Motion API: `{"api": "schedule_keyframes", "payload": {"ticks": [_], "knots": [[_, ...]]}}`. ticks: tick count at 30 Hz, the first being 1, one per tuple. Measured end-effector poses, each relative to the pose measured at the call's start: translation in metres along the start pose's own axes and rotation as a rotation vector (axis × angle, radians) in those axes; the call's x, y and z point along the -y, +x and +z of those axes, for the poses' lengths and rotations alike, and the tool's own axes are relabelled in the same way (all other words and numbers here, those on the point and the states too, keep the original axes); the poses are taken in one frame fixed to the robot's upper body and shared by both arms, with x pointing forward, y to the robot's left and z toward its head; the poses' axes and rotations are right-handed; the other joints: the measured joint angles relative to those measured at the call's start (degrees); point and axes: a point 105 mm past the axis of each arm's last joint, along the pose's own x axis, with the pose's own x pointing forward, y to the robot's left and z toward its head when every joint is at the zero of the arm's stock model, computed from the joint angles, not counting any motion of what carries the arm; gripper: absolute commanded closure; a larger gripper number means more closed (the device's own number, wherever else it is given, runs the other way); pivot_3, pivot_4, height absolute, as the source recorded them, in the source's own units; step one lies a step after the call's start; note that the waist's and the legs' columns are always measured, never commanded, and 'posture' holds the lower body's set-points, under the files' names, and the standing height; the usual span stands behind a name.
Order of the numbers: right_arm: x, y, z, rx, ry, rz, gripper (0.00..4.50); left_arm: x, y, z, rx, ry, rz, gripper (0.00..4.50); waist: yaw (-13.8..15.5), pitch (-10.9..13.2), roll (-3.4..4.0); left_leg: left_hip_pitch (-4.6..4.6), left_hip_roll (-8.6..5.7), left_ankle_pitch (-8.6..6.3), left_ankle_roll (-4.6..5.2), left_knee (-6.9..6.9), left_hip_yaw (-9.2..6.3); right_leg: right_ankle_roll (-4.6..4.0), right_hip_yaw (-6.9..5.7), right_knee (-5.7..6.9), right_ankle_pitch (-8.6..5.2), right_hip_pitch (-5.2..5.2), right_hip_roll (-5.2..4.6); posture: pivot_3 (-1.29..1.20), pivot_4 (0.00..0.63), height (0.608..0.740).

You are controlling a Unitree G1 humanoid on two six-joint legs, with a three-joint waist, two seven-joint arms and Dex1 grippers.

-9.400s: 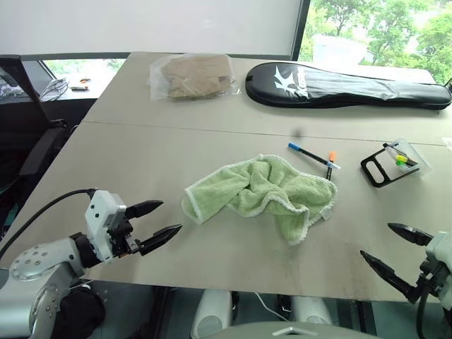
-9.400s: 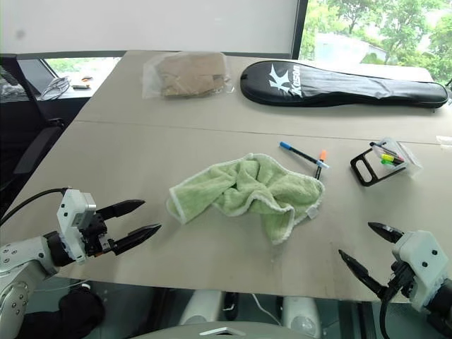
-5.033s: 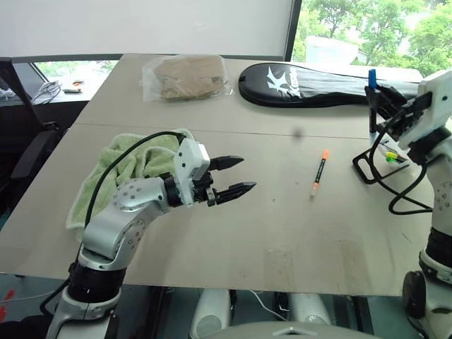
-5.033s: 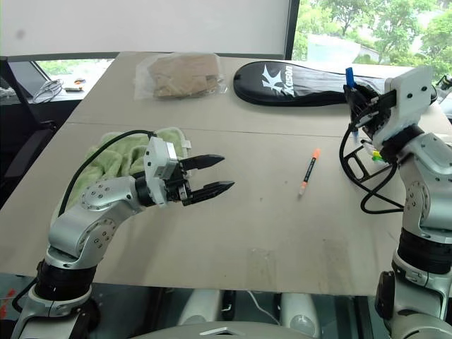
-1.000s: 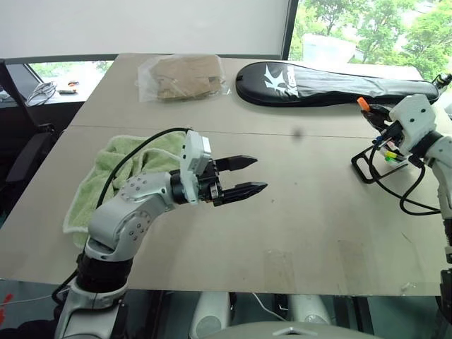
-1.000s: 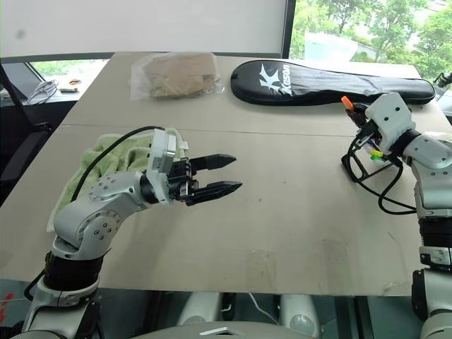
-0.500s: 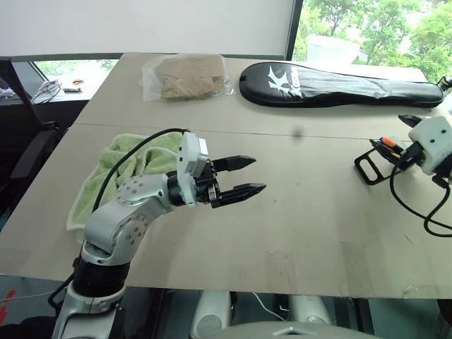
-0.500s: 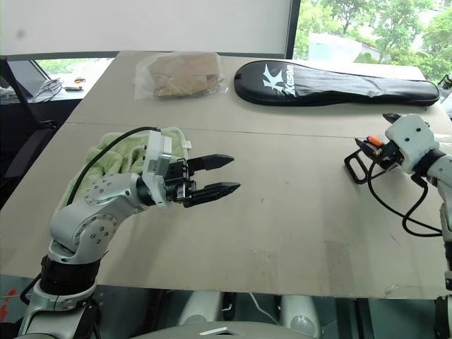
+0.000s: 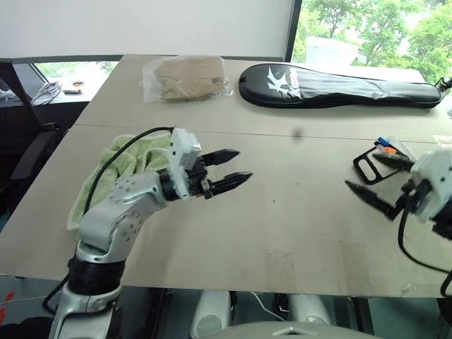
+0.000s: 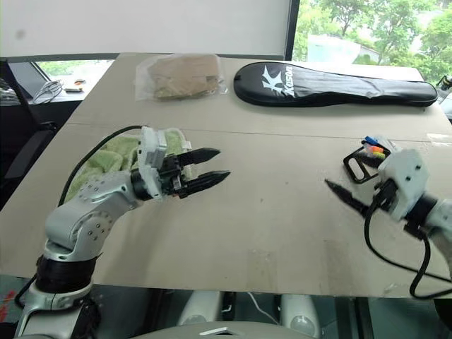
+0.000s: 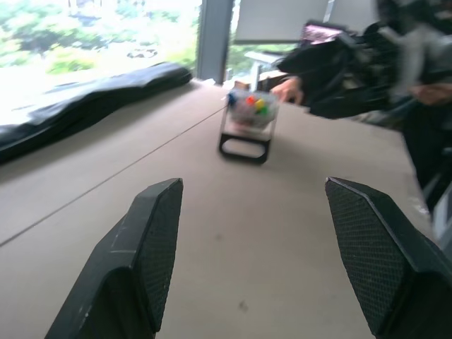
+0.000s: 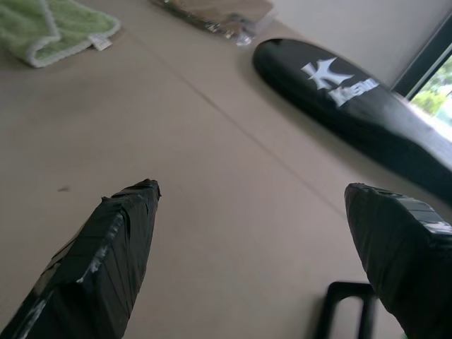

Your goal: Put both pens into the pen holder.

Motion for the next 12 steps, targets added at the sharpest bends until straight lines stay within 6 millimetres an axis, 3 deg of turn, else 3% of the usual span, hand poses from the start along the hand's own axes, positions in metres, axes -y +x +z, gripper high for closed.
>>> {"api": "schedule_keyframes", "payload": {"ticks": [5,9,12], "knots": [[-0.014,-0.03,-0.039,-0.125,0.111,-0.041,0.05,-0.014,-0.038,-0.025,-0.084,-0.044,0.18,1.13,0.0,0.0,0.0,0.05,0.17,-0.04,0.03,0.01,0.05,0.01,0.03,-0.03,-0.01,0.0,-0.08,0.0,0.15,0.74],[-0.016,-0.045,-0.052,-0.161,0.129,-0.096,0.05,-0.012,-0.061,-0.041,-0.133,-0.073,0.282,1.13,-0.1,0.0,0.0,0.19,0.31,-0.19,-0.23,0.0,0.14,0.0,0.01,-0.02,0.0,-0.01,-0.18,0.0,0.15,0.74],[-0.015,-0.045,-0.053,-0.156,0.121,-0.116,0.05,-0.012,-0.067,-0.043,-0.14,-0.078,0.315,1.13,-0.1,0.0,0.01,0.22,0.33,-0.21,-0.26,-0.01,0.15,-0.01,-0.07,-0.02,0.0,-0.04,-0.28,0.0,0.15,0.74]]}}
